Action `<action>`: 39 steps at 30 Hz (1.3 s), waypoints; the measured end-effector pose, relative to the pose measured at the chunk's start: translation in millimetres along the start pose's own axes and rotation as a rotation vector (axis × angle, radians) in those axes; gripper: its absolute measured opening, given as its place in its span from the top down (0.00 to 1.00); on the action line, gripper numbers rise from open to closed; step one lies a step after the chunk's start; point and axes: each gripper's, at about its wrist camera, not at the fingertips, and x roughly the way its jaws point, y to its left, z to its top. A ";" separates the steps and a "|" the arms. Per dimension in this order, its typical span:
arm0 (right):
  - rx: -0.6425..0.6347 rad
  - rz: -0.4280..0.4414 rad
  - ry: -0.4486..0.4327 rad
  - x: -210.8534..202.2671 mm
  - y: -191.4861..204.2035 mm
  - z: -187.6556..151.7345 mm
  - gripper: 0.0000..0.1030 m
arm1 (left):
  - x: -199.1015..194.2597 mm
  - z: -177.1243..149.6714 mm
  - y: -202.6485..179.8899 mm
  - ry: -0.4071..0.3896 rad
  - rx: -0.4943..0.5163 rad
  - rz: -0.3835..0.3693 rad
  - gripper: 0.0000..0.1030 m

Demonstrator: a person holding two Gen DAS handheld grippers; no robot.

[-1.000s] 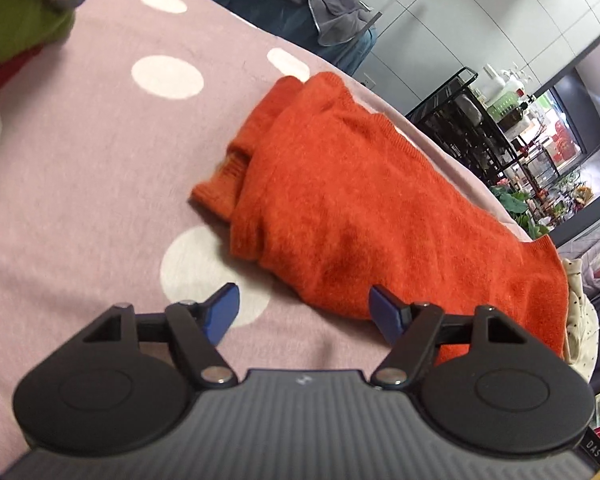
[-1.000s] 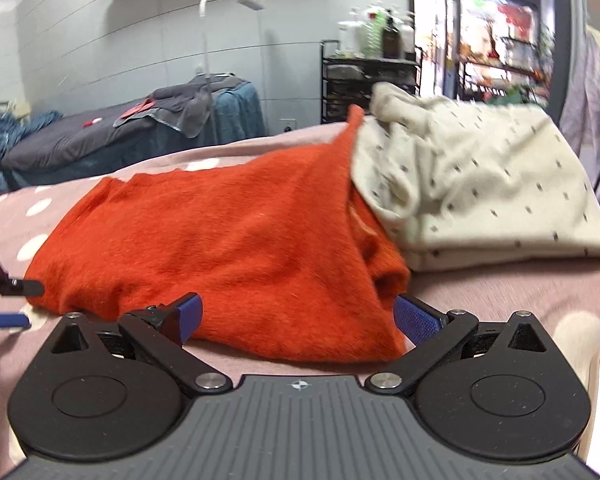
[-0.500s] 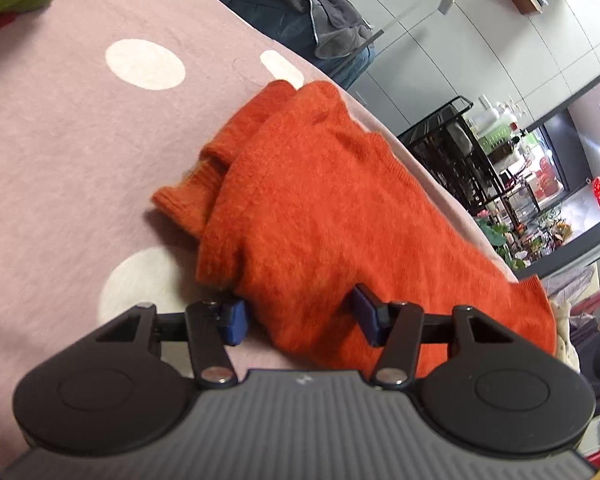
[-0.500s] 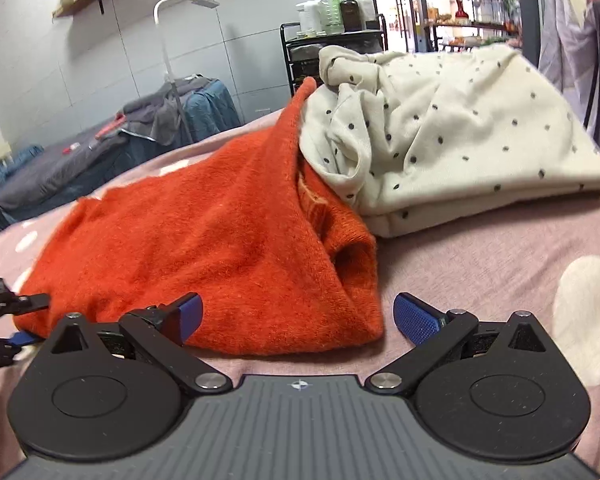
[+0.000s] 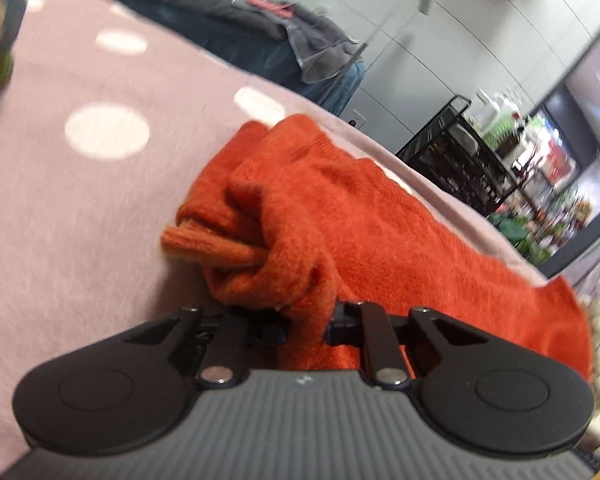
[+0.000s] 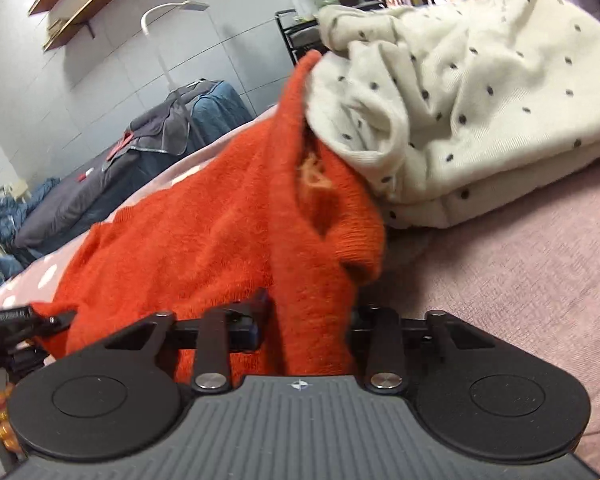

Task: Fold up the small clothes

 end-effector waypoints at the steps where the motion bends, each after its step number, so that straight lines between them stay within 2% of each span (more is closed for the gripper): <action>1: 0.007 0.005 0.004 -2.1 -1.0 1.2 0.56 | -2.2 0.5 -3.5 -0.003 0.015 0.008 0.86; 3: -0.001 0.018 -0.001 -8.7 -1.8 2.3 0.62 | -10.3 1.6 -6.8 -0.008 0.026 0.013 0.86; 8: -0.066 0.037 -0.035 -29.8 8.4 2.9 0.66 | -43.8 4.9 -12.6 -0.039 0.062 -0.020 0.87; 12: -0.083 0.099 -0.038 -47.6 16.3 5.7 0.67 | -90.9 2.8 -18.9 -0.093 0.134 -0.022 0.87; 15: -0.070 0.172 0.008 -64.9 18.1 6.3 0.67 | -129.3 -1.3 -13.5 -0.104 0.154 -0.012 0.87; 18: -0.074 0.210 0.053 -79.2 15.0 3.3 0.67 | -159.7 -14.4 2.1 -0.053 0.145 0.019 0.87; 21: -0.103 0.200 0.098 -85.8 12.4 -4.3 0.67 | -166.0 -33.6 21.5 0.054 0.087 0.040 0.87; 23: -0.128 0.183 0.136 -85.3 11.7 -10.6 0.67 | -163.6 -50.0 22.3 0.099 0.116 0.092 0.86; 25: -0.162 0.155 0.155 -85.6 11.3 -19.3 0.67 | -161.1 -63.5 17.7 0.113 0.157 0.142 0.85; 29: -0.170 0.104 0.177 -79.7 8.8 -23.7 0.59 | -162.2 -68.7 -10.6 0.091 0.302 0.237 0.81; 31: -0.199 0.087 0.183 -77.0 12.0 -21.4 0.53 | -165.0 -67.3 -19.0 0.093 0.309 0.249 0.78; 33: -0.212 0.072 0.178 -75.8 14.0 -19.9 0.48 | -168.6 -67.5 -22.7 0.098 0.319 0.266 0.67; 34: -0.215 0.066 0.176 -78.5 13.2 -20.3 0.38 | -169.2 -67.9 -26.1 0.100 0.330 0.283 0.63; 35: -0.217 0.058 0.176 -79.5 12.2 -19.7 0.31 | -173.6 -68.9 -28.2 0.104 0.339 0.304 0.53; 36: -0.219 0.041 0.172 -83.8 9.1 -19.8 0.20 | -179.6 -70.8 -30.7 0.106 0.348 0.317 0.49; 37: -0.228 0.017 0.162 -87.0 8.1 -19.4 0.17 | -188.2 -72.9 -34.7 0.101 0.363 0.318 0.48; 38: -0.245 -0.011 0.149 -90.9 8.1 -17.8 0.11 | -196.7 -74.6 -39.4 0.090 0.385 0.305 0.44; 39: -0.269 -0.041 0.125 -97.0 8.5 -16.1 0.05 | -205.5 -78.3 -44.6 0.081 0.406 0.286 0.32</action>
